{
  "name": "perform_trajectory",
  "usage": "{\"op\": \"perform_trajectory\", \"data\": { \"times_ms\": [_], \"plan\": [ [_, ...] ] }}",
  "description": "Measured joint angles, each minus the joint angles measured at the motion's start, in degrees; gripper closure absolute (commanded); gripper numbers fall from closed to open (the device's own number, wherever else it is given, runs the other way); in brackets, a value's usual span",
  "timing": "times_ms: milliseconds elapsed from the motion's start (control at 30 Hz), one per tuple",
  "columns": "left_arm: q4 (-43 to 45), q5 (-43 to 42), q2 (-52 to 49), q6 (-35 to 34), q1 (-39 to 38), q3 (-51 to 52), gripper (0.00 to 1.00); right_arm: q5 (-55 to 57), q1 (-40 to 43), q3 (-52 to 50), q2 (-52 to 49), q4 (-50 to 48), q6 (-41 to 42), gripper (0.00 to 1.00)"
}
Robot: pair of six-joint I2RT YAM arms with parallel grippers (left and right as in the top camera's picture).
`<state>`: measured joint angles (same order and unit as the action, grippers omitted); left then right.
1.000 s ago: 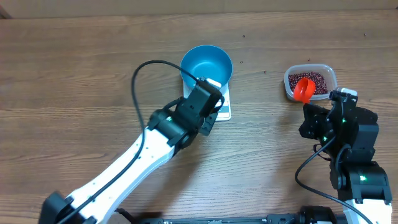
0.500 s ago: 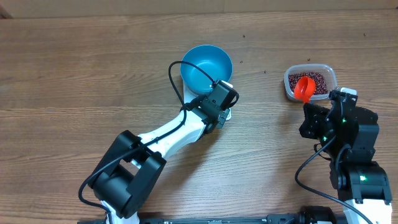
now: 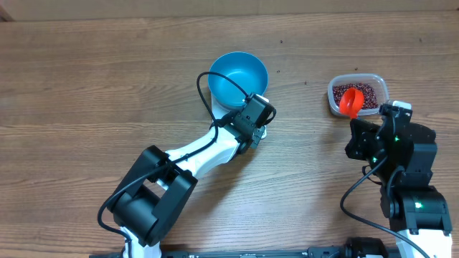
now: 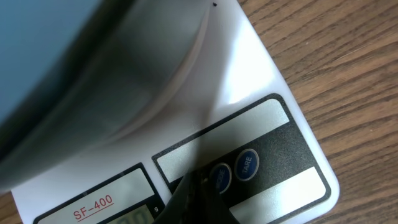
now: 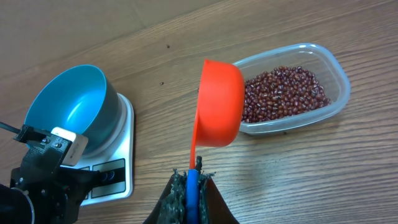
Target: Scoop item into bowl and weigh 150g on scale
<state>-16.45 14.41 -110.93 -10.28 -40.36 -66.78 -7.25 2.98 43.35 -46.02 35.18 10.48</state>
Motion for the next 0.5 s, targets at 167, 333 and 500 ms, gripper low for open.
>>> {"op": "perform_trajectory", "data": {
  "times_ms": [167, 333, 500],
  "plan": [
    [-1.73, 0.0, 0.02, 0.0, -0.13, -0.68, 0.96, -0.02, 0.0, 0.0, 0.0, 0.02, -0.02, 0.96],
    [-7.96, -0.02, 5.57, -0.04, -0.98, -3.52, 0.96, 0.02, 0.0, 0.0, 0.0, 0.15, 0.0, 0.96],
    [-17.35, -0.02, 19.32, -0.9, -0.85, -5.42, 0.96, 0.0, -0.02, 0.0, -0.02, 0.2, 0.0, 0.96]
  ]
}}
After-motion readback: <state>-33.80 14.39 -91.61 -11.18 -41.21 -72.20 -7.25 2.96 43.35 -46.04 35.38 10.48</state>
